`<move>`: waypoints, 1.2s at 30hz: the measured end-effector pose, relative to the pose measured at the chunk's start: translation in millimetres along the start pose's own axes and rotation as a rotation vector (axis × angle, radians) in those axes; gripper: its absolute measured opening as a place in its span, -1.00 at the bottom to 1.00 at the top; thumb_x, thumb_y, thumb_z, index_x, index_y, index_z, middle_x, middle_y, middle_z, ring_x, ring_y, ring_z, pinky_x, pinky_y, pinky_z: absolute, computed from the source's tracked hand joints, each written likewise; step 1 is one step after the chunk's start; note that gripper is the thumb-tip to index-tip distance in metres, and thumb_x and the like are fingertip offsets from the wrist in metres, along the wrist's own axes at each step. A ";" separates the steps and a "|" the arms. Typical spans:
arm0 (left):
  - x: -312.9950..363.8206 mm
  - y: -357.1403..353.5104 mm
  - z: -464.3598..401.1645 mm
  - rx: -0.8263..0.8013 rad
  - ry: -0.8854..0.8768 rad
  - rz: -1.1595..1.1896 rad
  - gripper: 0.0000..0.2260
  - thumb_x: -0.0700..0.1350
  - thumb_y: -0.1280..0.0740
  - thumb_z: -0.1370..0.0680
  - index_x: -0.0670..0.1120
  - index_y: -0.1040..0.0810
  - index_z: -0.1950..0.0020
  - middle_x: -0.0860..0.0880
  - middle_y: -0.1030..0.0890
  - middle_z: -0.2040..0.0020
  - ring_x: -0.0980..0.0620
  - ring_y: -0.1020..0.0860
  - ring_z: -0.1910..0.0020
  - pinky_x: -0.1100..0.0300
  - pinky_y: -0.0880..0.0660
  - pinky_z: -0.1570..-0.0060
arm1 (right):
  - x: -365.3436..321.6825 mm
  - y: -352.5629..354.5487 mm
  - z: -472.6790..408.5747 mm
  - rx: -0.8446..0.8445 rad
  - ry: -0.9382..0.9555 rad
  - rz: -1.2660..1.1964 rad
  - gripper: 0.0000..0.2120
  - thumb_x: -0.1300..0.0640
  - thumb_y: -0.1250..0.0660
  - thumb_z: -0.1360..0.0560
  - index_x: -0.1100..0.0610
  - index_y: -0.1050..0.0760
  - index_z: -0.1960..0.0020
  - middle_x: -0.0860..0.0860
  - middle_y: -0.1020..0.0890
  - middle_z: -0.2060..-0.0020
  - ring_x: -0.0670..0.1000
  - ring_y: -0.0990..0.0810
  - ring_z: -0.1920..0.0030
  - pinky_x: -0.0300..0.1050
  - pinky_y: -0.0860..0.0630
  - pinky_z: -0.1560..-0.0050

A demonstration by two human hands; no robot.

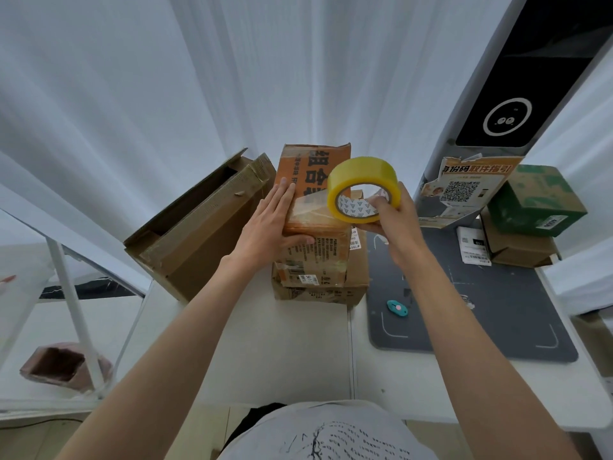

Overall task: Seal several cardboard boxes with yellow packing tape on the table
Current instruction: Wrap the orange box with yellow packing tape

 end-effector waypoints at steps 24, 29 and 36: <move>-17.3 -1.5 1.3 -0.026 -0.085 -0.036 -0.08 0.46 -0.16 -0.44 0.12 0.16 -0.66 -0.03 0.21 -0.66 -0.02 0.22 -0.63 -0.14 0.10 -0.59 | 61.9 21.6 -13.7 0.297 -0.131 -0.260 -0.87 0.17 -0.30 -0.65 0.03 -0.55 -0.17 0.05 -0.62 -0.11 0.02 -0.61 -0.08 -0.19 -0.61 0.25; -15.8 -4.7 3.9 0.010 -0.152 -0.095 -0.21 0.41 -0.11 -0.52 0.16 0.06 -0.66 -0.08 0.17 -0.67 -0.14 0.17 -0.64 -0.20 0.08 -0.55 | 80.7 2.9 -6.1 0.251 -0.342 -0.469 -0.88 0.16 -0.39 -0.60 -0.02 -0.52 -0.07 0.00 -0.64 -0.01 -0.02 -0.64 0.01 -0.07 -0.64 0.01; -25.3 -2.8 6.8 0.024 -0.174 -0.098 -0.27 0.41 -0.12 -0.56 0.18 0.00 -0.66 -0.03 0.06 -0.68 -0.16 0.12 -0.64 -0.27 -0.07 -0.54 | 93.5 -21.4 4.7 0.058 -0.480 -0.686 -0.73 0.17 -0.45 -0.54 0.15 -0.56 -0.23 0.07 -0.73 0.03 -0.03 -0.73 0.14 -0.18 -0.64 0.18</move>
Point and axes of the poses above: each hand's wrist, its own z-axis away from the middle knuckle, its own y-axis out of the back of the hand, x = y × z, the point moved 2 cm from there along -z, towards the middle knuckle
